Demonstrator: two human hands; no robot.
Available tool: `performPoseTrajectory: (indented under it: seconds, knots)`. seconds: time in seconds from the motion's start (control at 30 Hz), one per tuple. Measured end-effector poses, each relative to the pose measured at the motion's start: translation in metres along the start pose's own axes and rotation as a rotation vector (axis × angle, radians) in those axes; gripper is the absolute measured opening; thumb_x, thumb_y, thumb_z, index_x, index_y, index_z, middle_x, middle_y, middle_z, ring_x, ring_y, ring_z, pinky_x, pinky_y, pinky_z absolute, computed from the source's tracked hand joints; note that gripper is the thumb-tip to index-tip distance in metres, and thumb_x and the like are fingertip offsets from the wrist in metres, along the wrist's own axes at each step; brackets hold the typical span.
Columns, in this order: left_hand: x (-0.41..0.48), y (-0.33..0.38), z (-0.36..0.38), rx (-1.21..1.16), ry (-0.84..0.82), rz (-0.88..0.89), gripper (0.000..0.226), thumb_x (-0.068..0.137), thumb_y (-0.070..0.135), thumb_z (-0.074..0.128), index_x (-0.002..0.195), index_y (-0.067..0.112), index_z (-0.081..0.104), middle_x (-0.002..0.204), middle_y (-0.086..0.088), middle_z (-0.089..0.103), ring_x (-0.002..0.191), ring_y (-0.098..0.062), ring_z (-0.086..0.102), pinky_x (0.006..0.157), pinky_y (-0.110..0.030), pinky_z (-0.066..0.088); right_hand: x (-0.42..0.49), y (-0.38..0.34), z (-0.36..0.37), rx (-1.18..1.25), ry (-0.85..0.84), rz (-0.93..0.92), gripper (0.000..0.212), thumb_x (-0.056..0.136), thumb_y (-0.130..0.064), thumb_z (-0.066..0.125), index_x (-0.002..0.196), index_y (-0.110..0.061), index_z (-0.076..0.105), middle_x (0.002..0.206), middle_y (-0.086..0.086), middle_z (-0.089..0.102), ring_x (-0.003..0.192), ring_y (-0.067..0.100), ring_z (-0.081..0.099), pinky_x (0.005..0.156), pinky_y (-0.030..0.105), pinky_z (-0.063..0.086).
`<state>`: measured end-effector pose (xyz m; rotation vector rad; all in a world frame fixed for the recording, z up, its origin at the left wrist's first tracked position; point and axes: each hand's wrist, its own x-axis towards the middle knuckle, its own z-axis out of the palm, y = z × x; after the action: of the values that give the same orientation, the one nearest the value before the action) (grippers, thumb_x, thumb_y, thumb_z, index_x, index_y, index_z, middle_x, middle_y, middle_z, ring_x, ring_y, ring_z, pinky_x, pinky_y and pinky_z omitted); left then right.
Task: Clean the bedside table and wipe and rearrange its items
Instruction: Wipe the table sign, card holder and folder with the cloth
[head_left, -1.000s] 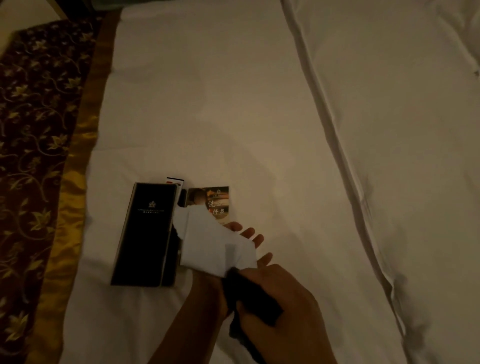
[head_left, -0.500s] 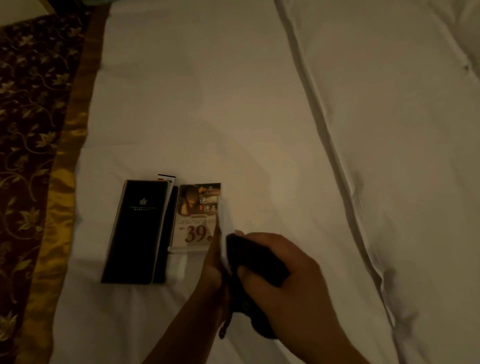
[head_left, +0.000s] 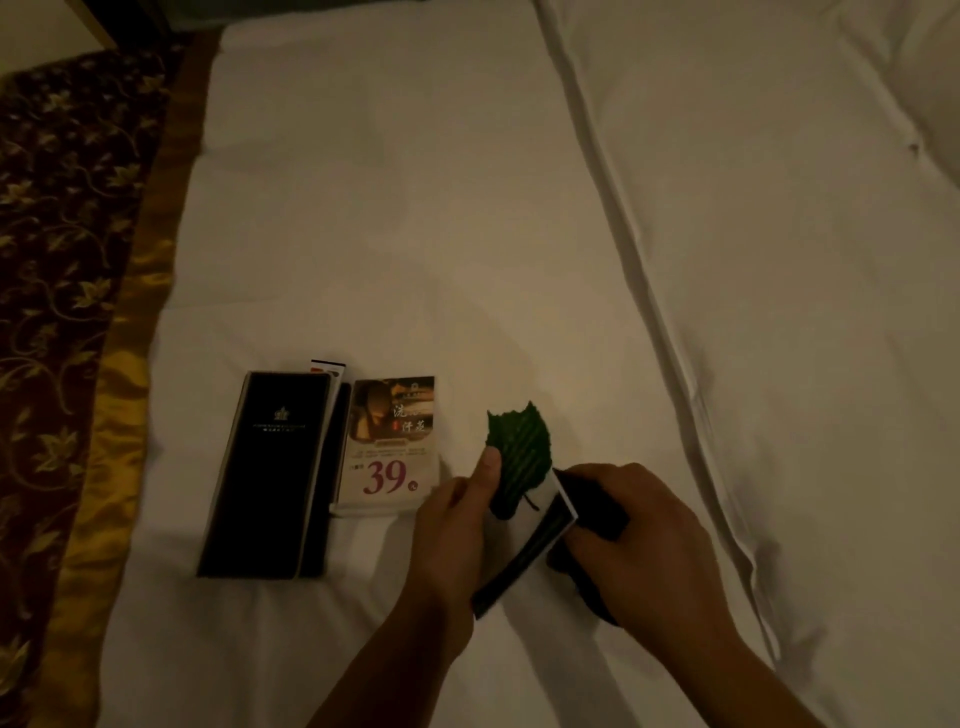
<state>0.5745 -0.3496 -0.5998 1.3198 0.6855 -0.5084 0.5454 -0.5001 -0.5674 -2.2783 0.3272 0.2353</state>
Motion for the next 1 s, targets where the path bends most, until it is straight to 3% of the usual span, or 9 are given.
performPoseTrajectory:
  seconds: [0.1, 0.2, 0.33, 0.43, 0.6, 0.7, 0.77, 0.9, 1.0]
  knots:
    - [0.01, -0.002, 0.002, 0.078, 0.17, -0.002, 0.036, 0.084, 0.059, 0.065, 0.086, 0.024, 0.072, 0.089, 0.004, 0.074, 0.087, -0.012, 0.064, 0.068, -0.027, 0.05, 0.005, 0.012, -0.006, 0.09, 0.055, 0.046, 0.035, 0.077, -0.024, 0.07, 0.096, -0.052, 0.062, 0.088, -0.02, 0.061, 0.079, -0.002, 0.059, 0.066, 0.021, 0.046]
    - [0.022, -0.003, 0.008, 0.153, 0.195, 0.015, 0.032, 0.095, 0.044, 0.06, 0.089, 0.016, 0.073, 0.101, -0.018, 0.07, 0.097, -0.032, 0.065, 0.089, -0.044, 0.053, 0.009, 0.017, -0.01, 0.176, 0.115, 0.056, 0.04, 0.077, -0.02, 0.07, 0.095, -0.055, 0.06, 0.091, -0.018, 0.063, 0.083, -0.006, 0.059, 0.065, 0.014, 0.046]
    - [0.032, -0.005, 0.021, 0.204, 0.161, 0.08, 0.031, 0.101, 0.031, 0.053, 0.088, 0.012, 0.074, 0.094, -0.02, 0.072, 0.088, -0.029, 0.067, 0.08, -0.042, 0.056, 0.012, 0.021, -0.022, 0.207, 0.18, 0.065, 0.045, 0.077, -0.018, 0.071, 0.094, -0.058, 0.06, 0.094, -0.02, 0.064, 0.085, -0.002, 0.061, 0.075, 0.027, 0.053]
    - [0.035, -0.007, 0.029, 0.325, 0.178, 0.165, 0.029, 0.103, 0.022, 0.048, 0.088, 0.013, 0.071, 0.087, -0.008, 0.07, 0.082, -0.019, 0.064, 0.068, -0.025, 0.051, 0.006, 0.029, -0.04, 0.194, 0.34, 0.089, 0.041, 0.073, -0.032, 0.068, 0.101, -0.06, 0.061, 0.097, -0.022, 0.064, 0.085, 0.0, 0.065, 0.073, 0.035, 0.057]
    - [0.028, 0.002, 0.037, 0.436, 0.008, 0.195, 0.044, 0.095, -0.013, 0.039, 0.119, 0.01, 0.067, 0.111, -0.008, 0.069, 0.082, 0.0, 0.063, 0.064, -0.002, 0.048, -0.001, 0.046, -0.05, 0.286, 0.41, 0.213, 0.044, 0.069, -0.044, 0.066, 0.111, -0.054, 0.061, 0.101, -0.011, 0.07, 0.087, 0.016, 0.072, 0.078, 0.049, 0.059]
    - [0.022, -0.004, 0.006, 0.68, 0.131, 0.389, 0.041, 0.091, -0.007, 0.052, 0.115, 0.022, 0.069, 0.118, 0.002, 0.064, 0.106, -0.009, 0.059, 0.083, -0.006, 0.045, -0.004, 0.034, -0.034, 0.241, 0.275, 0.152, 0.042, 0.074, -0.03, 0.072, 0.106, -0.056, 0.062, 0.1, -0.02, 0.065, 0.086, 0.006, 0.067, 0.078, 0.043, 0.058]
    - [0.026, -0.005, -0.028, 0.892, 0.389, 0.52, 0.037, 0.086, 0.002, 0.062, 0.116, 0.023, 0.067, 0.122, -0.002, 0.06, 0.115, -0.022, 0.053, 0.097, -0.031, 0.047, -0.005, 0.028, -0.023, 0.174, 0.176, 0.087, 0.043, 0.076, -0.023, 0.072, 0.106, -0.053, 0.062, 0.101, -0.025, 0.06, 0.088, -0.002, 0.062, 0.078, 0.035, 0.054]
    - [0.043, 0.003, -0.064, 1.166, 0.545, 0.267, 0.049, 0.089, 0.025, 0.063, 0.134, 0.009, 0.051, 0.133, -0.018, 0.05, 0.122, -0.035, 0.045, 0.104, -0.048, 0.039, -0.003, 0.022, -0.004, 0.084, 0.074, -0.006, 0.043, 0.077, -0.015, 0.073, 0.108, -0.044, 0.066, 0.096, -0.026, 0.058, 0.096, -0.015, 0.051, 0.073, 0.011, 0.038]
    - [0.052, 0.007, -0.062, 1.263, 0.54, 0.154, 0.049, 0.097, 0.036, 0.05, 0.137, 0.008, 0.045, 0.134, -0.02, 0.05, 0.122, -0.037, 0.049, 0.102, -0.048, 0.043, -0.003, 0.019, 0.004, 0.119, 0.063, -0.033, 0.044, 0.076, -0.016, 0.072, 0.108, -0.045, 0.065, 0.097, -0.024, 0.06, 0.094, -0.008, 0.055, 0.074, 0.014, 0.04]
